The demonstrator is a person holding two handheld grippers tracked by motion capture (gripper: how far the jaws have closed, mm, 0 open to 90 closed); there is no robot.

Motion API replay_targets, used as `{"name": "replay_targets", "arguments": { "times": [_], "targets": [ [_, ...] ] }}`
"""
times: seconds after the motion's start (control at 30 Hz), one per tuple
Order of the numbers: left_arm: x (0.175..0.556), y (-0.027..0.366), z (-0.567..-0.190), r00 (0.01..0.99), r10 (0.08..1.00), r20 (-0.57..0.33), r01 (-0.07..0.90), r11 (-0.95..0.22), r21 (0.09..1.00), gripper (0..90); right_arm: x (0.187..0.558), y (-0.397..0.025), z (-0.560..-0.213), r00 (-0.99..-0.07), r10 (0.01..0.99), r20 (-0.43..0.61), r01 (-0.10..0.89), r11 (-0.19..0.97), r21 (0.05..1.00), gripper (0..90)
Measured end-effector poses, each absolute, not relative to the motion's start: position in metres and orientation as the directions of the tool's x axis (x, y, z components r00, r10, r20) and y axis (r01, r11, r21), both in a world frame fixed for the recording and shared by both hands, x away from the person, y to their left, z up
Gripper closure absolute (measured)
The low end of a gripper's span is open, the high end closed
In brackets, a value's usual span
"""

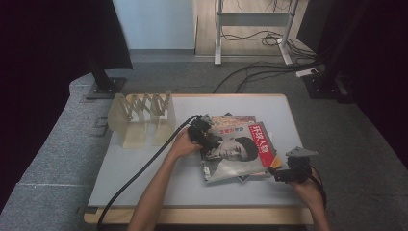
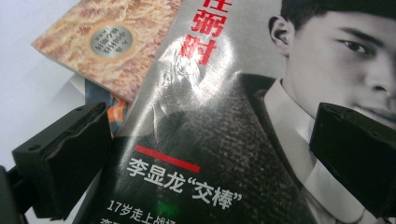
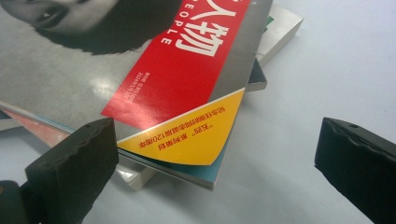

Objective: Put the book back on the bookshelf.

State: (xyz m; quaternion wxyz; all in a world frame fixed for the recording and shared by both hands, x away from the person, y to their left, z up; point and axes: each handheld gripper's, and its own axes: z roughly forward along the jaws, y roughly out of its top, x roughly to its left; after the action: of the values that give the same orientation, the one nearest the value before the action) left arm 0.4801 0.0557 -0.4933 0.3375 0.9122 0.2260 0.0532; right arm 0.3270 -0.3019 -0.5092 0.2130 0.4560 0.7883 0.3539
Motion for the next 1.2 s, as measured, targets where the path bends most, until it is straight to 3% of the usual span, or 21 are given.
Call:
{"name": "replay_targets", "arguments": {
  "times": [1.2],
  "targets": [
    [0.43, 0.093, -0.493, 0.895, 0.433, -0.109, 0.4, -0.667, 0.628, 0.0, 0.368, -0.31, -0.511, -0.407, 0.913, -0.003, 0.613, 0.275, 0.741, 0.6]
  ]
}}
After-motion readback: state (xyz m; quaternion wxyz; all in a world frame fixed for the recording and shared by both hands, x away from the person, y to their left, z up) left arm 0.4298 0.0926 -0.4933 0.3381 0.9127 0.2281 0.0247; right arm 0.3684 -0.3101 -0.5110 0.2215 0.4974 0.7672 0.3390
